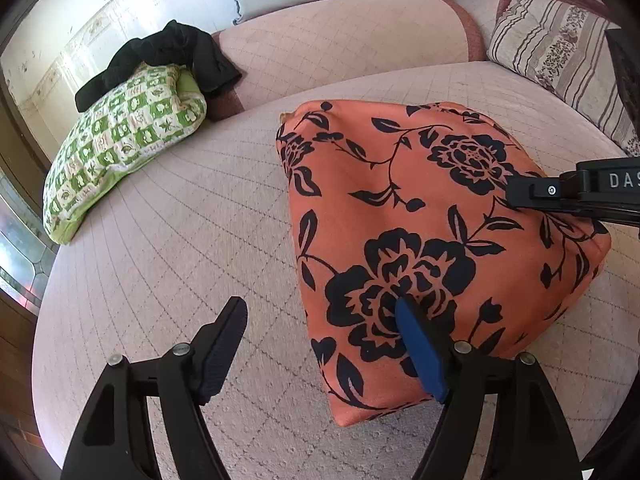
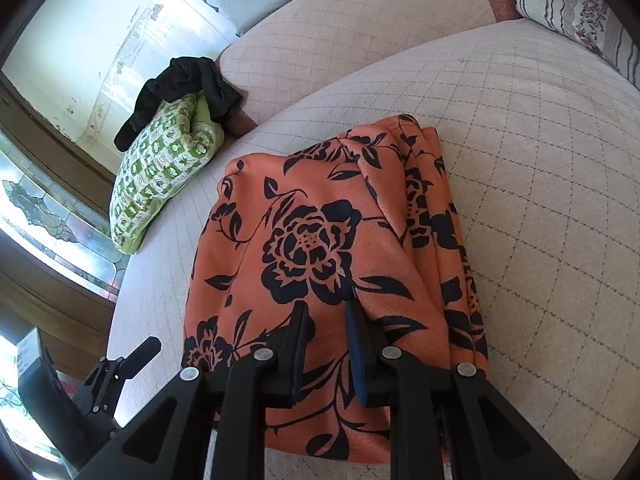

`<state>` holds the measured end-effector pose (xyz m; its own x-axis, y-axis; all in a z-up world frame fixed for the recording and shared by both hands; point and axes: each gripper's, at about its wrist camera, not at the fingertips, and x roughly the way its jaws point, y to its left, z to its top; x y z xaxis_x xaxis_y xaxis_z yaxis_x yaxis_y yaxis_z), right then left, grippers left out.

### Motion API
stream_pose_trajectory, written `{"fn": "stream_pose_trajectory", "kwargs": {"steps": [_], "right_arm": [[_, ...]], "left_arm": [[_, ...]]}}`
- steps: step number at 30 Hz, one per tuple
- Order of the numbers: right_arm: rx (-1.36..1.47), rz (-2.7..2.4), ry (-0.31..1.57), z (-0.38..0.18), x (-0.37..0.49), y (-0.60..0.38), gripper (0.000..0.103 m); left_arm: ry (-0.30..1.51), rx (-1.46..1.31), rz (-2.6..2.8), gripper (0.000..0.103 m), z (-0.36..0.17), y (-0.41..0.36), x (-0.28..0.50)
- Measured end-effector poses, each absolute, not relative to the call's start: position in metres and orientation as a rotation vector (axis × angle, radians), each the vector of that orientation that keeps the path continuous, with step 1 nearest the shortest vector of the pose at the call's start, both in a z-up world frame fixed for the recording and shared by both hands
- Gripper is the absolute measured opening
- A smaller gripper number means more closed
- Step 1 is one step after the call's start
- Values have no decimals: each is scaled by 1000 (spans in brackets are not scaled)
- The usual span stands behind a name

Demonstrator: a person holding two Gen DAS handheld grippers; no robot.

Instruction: Fold small clothes

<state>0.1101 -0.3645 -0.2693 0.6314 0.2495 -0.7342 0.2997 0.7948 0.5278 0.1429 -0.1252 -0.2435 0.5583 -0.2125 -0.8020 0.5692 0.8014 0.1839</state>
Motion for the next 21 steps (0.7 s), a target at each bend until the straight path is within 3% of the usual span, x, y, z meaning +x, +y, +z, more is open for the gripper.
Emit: {"fn": "stream_pose_trajectory", "kwargs": {"steps": [10,14,17,21], "right_arm": [[720,10,854,-252,99,-374,23],[719,6,916,-258,100,-374,24],[725,22,962,-269,106,-373,24],[712,31,947,-265,105,-374,24]], "left_arm": [[931,359,-514,78,-225,-111,137],[1053,360,-517,79,-253,-110,136],[1047,387,-495,86,-265,-114,136],[1048,357,-516,86,-254,-113,141]]}}
